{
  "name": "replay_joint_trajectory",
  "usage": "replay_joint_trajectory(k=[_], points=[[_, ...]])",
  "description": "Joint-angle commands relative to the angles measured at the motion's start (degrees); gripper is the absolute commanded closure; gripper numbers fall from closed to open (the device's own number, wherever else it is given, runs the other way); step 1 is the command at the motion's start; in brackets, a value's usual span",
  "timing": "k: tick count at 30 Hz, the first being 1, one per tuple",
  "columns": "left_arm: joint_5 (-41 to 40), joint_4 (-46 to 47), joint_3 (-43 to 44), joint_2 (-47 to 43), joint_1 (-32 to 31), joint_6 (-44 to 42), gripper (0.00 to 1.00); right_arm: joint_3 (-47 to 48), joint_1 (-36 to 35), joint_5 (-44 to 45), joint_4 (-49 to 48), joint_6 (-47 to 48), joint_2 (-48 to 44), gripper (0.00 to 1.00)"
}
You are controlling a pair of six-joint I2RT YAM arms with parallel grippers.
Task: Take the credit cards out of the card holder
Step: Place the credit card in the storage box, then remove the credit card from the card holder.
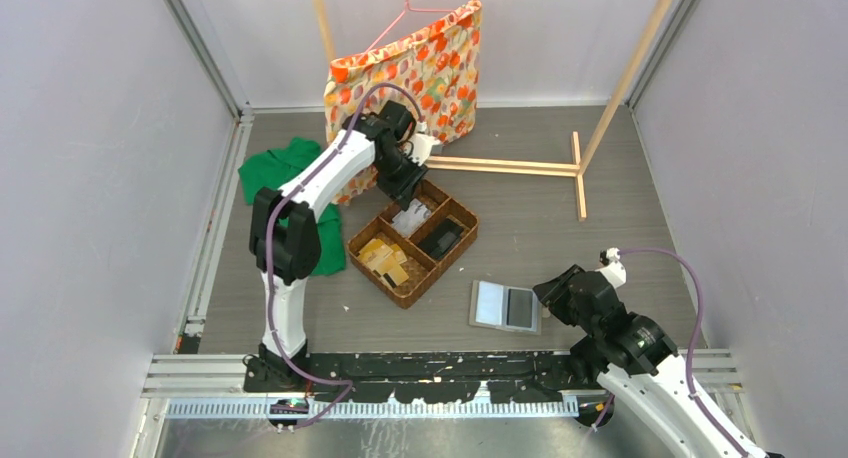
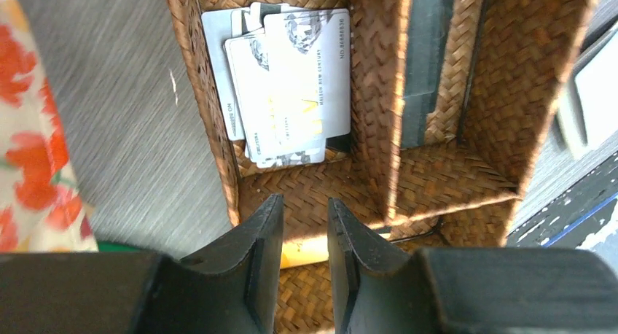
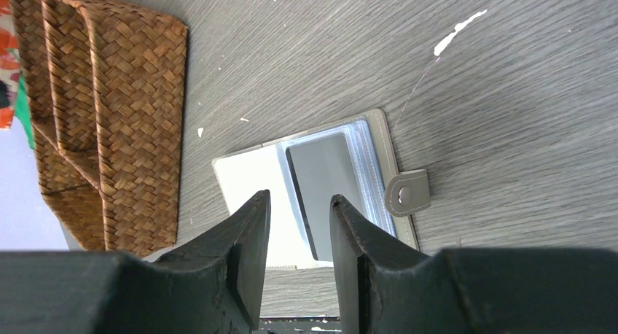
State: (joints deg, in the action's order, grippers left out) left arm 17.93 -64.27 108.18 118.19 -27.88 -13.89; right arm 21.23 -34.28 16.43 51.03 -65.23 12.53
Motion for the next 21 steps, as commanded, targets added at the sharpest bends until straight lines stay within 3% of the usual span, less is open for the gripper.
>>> replay_joint_trajectory(k=[1,4,7,13,21], points=[[-6.4,2.9,-0.4,-12.2,-5.2,6.3,0.70,0.5,-0.3,-1.0,-2.7,0.6,2.6,0.59],[-9.7,7.4,-7.1,-19.4,-11.2,13.0,0.70,0.5,-0.2,-2.5,-5.5,1.7,5.5,0.59],[-8.1,13.7,-15.2,-24.3,-17.7,22.9,0.70,1.3,-0.3,-3.7,-8.3,3.0,9.4,0.59],[-0.3,37.2,-33.8,-28.3,-26.7,45.0,0.70,1.5,-0.3,-4.5,-10.5,3.9,15.5,0.59],[-3.7,50.1,-37.0,-21.4,-33.6,55.5,0.70,-2.7,-0.3,-4.5,-11.5,0.9,16.5,0.58]])
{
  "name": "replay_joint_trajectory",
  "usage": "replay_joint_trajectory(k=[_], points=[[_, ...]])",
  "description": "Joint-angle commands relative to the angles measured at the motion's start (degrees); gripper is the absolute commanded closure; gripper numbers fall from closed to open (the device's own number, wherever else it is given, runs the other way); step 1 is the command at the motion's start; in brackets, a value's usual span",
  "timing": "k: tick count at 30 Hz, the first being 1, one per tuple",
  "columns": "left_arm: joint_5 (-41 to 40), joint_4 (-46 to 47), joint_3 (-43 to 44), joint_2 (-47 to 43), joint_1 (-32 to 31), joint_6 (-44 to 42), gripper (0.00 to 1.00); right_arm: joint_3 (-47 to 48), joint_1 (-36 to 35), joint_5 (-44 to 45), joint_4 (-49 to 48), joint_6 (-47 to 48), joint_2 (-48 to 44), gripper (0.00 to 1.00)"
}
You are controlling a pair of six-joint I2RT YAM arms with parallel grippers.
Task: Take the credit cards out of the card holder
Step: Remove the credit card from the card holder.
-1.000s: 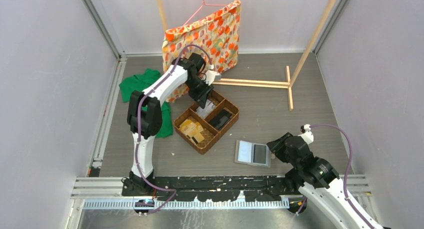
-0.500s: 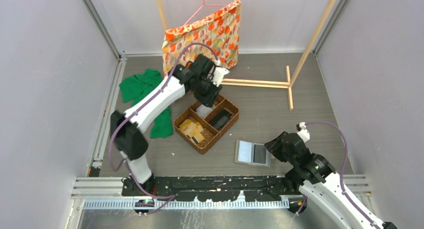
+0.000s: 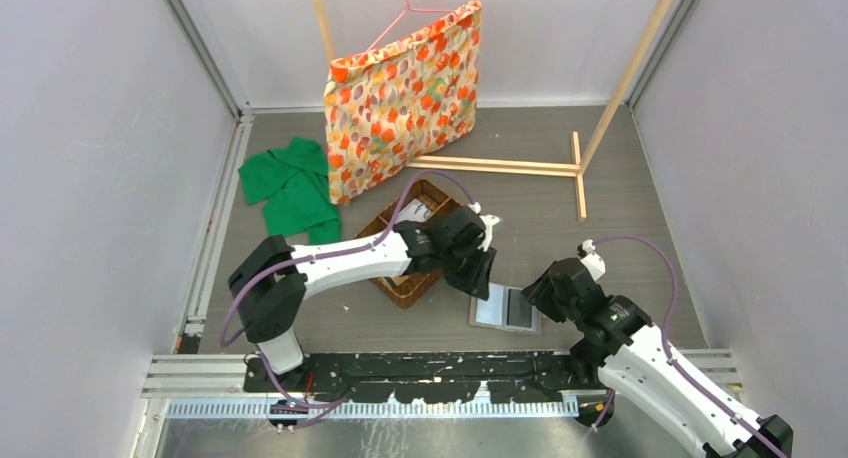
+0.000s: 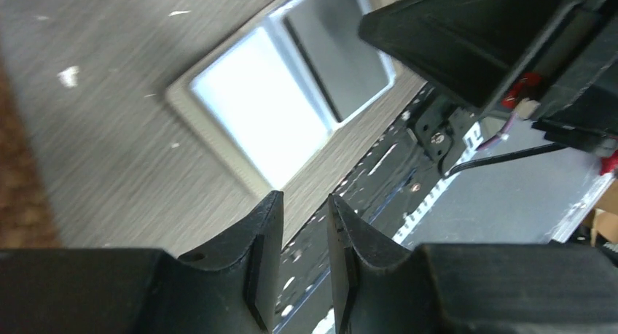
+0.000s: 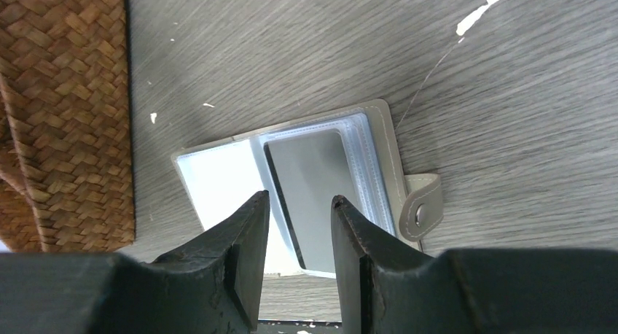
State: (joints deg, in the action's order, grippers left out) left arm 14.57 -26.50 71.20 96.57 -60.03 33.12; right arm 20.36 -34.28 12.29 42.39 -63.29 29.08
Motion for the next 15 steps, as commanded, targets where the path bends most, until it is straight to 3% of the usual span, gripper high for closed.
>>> replay_joint_trajectory(k=[1,9,15], points=[[-0.2,13.9,-0.6,0.7,-1.5,9.6,0.70,-2.1,-0.3,-0.3,-3.0,-1.2,-0.2,0.58],[1.3,22.5,-3.3,6.5,-2.2,15.0,0.69,-4.5,-0.3,-1.8,-6.3,-1.3,2.5,0.58],[0.6,23.1,-3.6,9.1,-2.0,15.6,0.69,-4.9,-0.3,-2.5,-7.2,-1.2,2.9,0.58]])
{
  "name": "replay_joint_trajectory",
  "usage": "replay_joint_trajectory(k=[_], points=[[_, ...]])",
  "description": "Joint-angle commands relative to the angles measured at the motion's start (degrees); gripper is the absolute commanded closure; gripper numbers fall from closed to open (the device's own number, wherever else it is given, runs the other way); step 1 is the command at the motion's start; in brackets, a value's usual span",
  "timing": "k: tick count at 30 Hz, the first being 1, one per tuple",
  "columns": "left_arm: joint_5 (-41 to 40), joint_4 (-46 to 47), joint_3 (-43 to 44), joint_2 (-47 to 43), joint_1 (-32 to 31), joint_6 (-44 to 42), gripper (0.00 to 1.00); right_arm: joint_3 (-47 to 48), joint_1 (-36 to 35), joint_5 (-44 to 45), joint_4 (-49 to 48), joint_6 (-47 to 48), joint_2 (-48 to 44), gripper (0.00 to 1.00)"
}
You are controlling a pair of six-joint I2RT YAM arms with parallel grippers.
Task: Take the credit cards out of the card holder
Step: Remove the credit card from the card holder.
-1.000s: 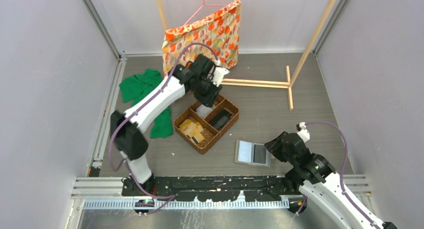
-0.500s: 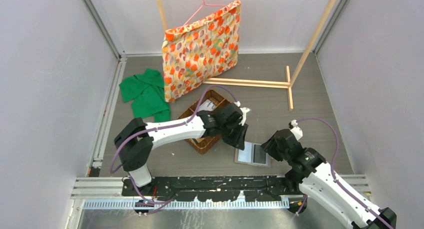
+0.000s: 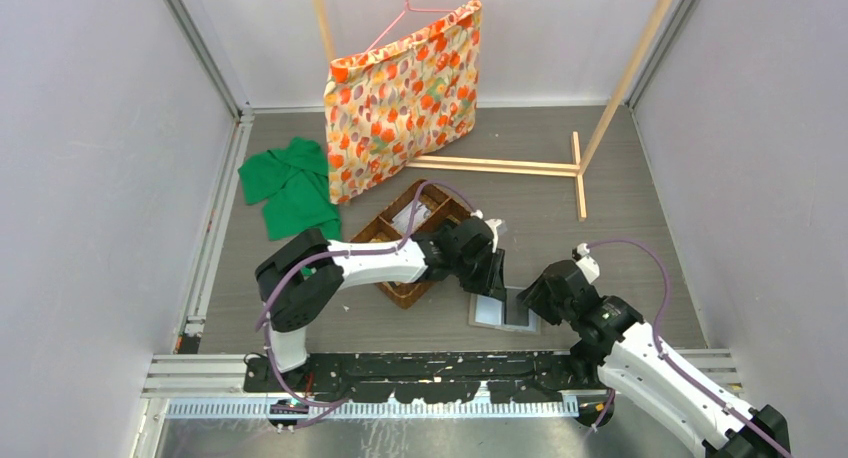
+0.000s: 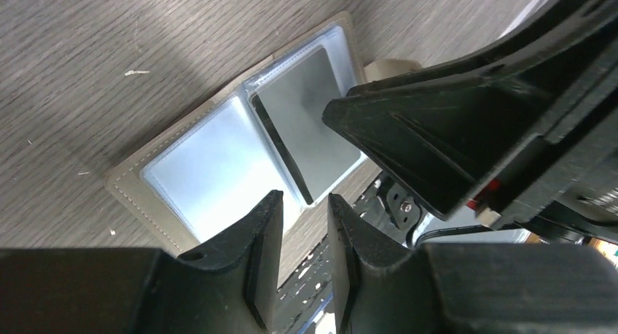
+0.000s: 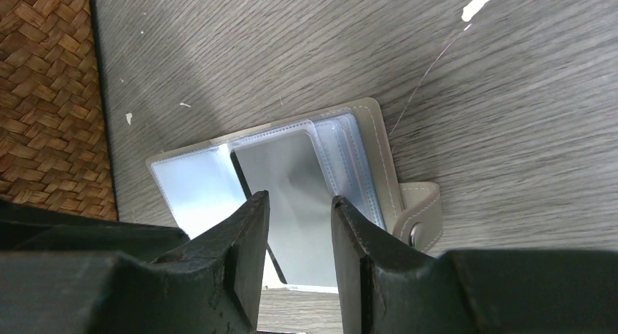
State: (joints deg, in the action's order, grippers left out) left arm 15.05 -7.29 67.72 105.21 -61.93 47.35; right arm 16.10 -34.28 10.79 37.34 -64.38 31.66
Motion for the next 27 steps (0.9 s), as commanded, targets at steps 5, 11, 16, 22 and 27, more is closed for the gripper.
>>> replay_joint_trajectory(k=[5,11,16,22,27], points=[[-0.7,3.8,-2.7,-0.2,0.4,1.8,0.69,-1.5,-0.3,-2.2,-3.3,-0.3,0.2,0.58],[0.9,5.0,-4.2,1.4,0.5,3.5,0.69,-2.3,-0.3,-3.8,-3.6,-1.5,-1.0,0.58],[0.8,6.8,-5.7,1.9,0.4,4.3,0.69,-2.9,-0.3,-4.2,-2.5,-2.3,-2.9,0.58],[0.9,7.0,-6.2,3.1,0.5,4.9,0.69,-4.0,-0.3,-5.7,-3.0,-3.4,-3.6,0.59],[1.3,9.3,-7.7,3.2,1.0,5.7,0.71,-5.2,-0.3,-7.2,-4.6,-4.4,-3.8,0.59]])
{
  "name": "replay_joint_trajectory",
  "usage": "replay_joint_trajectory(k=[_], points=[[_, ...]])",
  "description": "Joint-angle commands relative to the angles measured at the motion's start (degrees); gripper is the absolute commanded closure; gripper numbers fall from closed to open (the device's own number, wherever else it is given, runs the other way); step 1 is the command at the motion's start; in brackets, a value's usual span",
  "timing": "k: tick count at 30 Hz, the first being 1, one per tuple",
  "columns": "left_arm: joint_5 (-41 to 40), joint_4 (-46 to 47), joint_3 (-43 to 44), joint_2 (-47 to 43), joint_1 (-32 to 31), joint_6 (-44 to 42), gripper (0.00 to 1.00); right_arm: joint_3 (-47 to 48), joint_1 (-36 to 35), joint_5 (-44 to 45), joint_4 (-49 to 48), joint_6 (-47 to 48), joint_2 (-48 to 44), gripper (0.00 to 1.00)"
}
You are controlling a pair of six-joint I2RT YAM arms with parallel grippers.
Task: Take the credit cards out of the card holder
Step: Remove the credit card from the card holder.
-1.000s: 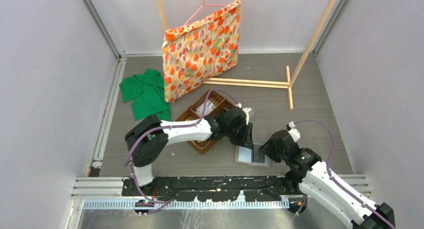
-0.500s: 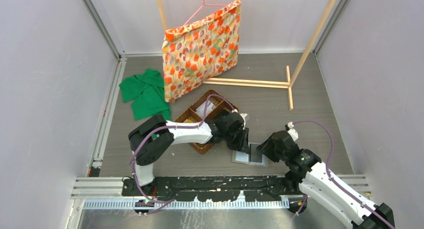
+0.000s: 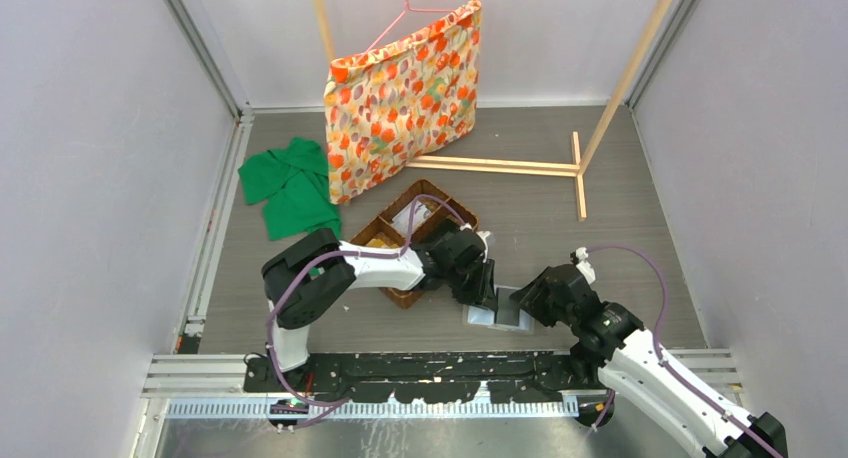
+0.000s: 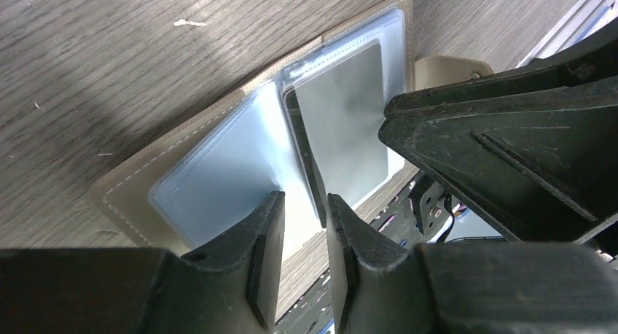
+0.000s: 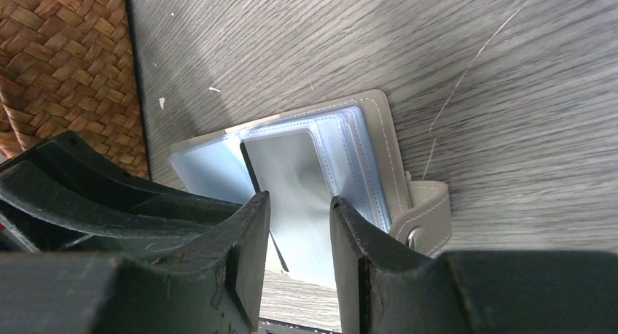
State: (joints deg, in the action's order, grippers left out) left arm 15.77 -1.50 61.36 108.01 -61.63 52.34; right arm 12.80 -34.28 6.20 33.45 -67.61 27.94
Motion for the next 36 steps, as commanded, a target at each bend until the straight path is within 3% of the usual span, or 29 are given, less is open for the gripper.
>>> replay_joint_trajectory(k=[1,16,21,24,36], points=[[0.9,4.0,-1.6,0.5,0.9,1.1,0.71,-2.3,-0.3,-3.0,-1.2,-1.4,0.0,0.59],[3.2,8.8,-3.4,1.9,1.8,3.2,0.77,-3.8,-0.3,-4.6,-3.7,-2.6,1.2,0.59],[3.4,9.7,-4.0,2.1,1.8,3.8,0.87,-4.2,-0.3,-4.5,-3.9,-2.8,1.4,0.59],[3.2,10.5,-4.8,1.7,2.1,4.1,0.99,-4.5,-0.3,-4.5,-4.0,-2.9,1.3,0.59],[2.1,9.3,-6.4,-0.2,3.1,3.1,1.00,0.3,-0.3,-0.1,3.4,0.2,0.1,0.59]])
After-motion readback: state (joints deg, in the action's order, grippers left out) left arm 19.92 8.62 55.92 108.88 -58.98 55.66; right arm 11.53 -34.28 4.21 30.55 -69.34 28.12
